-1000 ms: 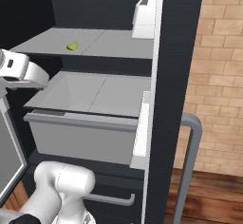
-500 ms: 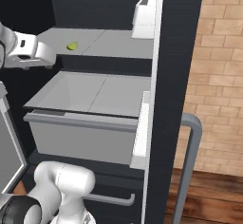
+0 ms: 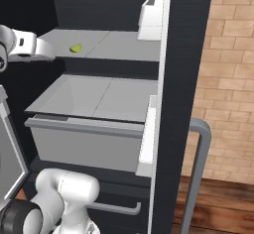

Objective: There is a bowl on the dining counter. Grab a lemon wedge from the fridge and place it in the bowl. Then get the liquor bottle and glass cup from the cabinet and place them next to the bowl.

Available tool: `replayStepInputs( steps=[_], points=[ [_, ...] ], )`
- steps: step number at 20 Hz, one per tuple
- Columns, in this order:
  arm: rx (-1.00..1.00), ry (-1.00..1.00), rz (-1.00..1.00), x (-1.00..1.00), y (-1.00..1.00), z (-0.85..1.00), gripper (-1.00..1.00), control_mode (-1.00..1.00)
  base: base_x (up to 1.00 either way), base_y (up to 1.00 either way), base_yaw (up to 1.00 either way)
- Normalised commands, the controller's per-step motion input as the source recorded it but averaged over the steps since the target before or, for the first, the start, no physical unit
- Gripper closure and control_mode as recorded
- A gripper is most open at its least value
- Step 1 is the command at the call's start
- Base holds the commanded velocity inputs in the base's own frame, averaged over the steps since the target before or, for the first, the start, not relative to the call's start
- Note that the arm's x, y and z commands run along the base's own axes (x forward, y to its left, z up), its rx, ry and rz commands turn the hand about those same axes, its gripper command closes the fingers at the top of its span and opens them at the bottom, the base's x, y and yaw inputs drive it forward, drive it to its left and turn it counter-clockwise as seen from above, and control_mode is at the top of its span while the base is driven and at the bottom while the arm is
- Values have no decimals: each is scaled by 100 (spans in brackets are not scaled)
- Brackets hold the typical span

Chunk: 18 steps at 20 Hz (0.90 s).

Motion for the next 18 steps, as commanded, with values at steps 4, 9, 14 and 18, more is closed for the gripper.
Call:
replayStepInputs(
  steps=[4,9,14,18],
  points=[
    [6,-13,0,20,3,7,-100,-100,0,0,0],
    [10,-7,0,26,4,12,-100,-100,0,0,0],
    [2,-7,1,24,0,7,-100,-100,0,0,0],
    [0,-1,0,18,0,0,-100,-100,0,0,0]
  ],
)
